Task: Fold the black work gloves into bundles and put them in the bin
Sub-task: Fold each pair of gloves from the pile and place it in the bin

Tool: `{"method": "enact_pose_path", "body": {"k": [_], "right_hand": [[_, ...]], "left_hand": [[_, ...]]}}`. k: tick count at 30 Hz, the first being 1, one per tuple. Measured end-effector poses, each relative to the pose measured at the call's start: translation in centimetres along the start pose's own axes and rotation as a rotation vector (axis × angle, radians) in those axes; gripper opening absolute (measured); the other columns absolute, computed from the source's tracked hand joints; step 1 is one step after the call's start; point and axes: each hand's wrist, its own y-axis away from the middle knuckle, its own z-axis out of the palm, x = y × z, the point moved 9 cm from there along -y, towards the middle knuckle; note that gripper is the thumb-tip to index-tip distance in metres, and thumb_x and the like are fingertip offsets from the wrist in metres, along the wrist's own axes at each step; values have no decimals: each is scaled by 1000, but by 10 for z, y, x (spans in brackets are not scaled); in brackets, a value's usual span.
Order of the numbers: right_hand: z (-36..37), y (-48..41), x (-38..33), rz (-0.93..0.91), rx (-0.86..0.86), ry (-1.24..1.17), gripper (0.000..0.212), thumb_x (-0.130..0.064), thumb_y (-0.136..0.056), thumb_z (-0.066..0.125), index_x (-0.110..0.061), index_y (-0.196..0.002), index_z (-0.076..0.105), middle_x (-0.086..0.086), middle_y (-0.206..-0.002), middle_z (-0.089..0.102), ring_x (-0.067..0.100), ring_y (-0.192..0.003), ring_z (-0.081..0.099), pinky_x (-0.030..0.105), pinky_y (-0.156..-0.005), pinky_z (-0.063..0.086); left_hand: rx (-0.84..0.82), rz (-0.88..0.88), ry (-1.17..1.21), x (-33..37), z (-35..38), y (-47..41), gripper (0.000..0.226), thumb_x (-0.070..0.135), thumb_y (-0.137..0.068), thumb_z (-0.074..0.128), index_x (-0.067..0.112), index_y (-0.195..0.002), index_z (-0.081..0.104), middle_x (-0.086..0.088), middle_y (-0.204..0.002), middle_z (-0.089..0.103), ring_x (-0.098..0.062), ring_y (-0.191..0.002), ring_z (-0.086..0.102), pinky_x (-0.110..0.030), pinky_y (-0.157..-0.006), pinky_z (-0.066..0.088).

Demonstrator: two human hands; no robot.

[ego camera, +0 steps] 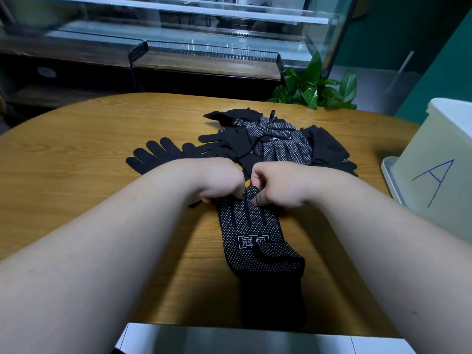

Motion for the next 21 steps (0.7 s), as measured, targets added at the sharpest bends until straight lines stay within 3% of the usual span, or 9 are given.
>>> {"method": "enact_pose_path", "body": {"k": [3, 6, 10, 14, 18, 21], "right_hand": [[1, 0, 0, -6, -2, -25, 29, -35, -83, 78, -26, -99, 55, -6, -86, 64, 12, -73, 55, 29, -61, 40], [0, -2, 1, 13, 21, -86, 27, -38, -86, 74, -25, -104, 60, -3, -89, 67, 12, -69, 57, 28, -61, 45], [0, -7, -1, 28, 27, -25, 20, -34, -90, 70, -18, -102, 66, 4, -91, 72, 19, -78, 65, 28, -64, 49], [4, -10, -1, 29, -15, -11, 14, -31, -90, 69, -20, -96, 63, 3, -86, 70, 21, -74, 65, 30, -61, 53], [-1, -5, 0, -22, 29, 18, 15, -36, -88, 72, -26, -89, 60, -8, -81, 64, 10, -73, 58, 26, -60, 42], [-7, 7, 3, -63, 74, -91, 16, -33, -87, 76, -27, -88, 60, -11, -78, 64, 1, -64, 55, 23, -60, 39]], "left_hand": [[10, 0, 168, -5, 2, 3, 16, 18, -86, 65, 7, -98, 65, -15, -95, 62, -24, -80, 52, -28, -59, 38], [-12, 27, 245, -7, 3, 2, 21, 16, -87, 65, 1, -102, 68, -22, -108, 68, -23, -81, 56, -27, -56, 42], [-49, 20, 299, -7, 5, 5, 2, 10, -90, 62, 9, -90, 60, -17, -95, 62, -28, -79, 60, -29, -50, 48], [-82, -8, 259, -13, 6, 8, 7, 8, -94, 60, 10, -88, 61, -15, -92, 63, -25, -74, 59, -28, -47, 49], [-54, 91, 231, -12, 5, 12, 10, 8, -92, 66, 13, -84, 66, -3, -78, 63, -17, -72, 59, -27, -53, 54], [7, 167, 317, -9, 1, 17, 7, 8, -90, 71, 14, -85, 69, 7, -63, 62, -10, -63, 59, -26, -56, 55]]}}
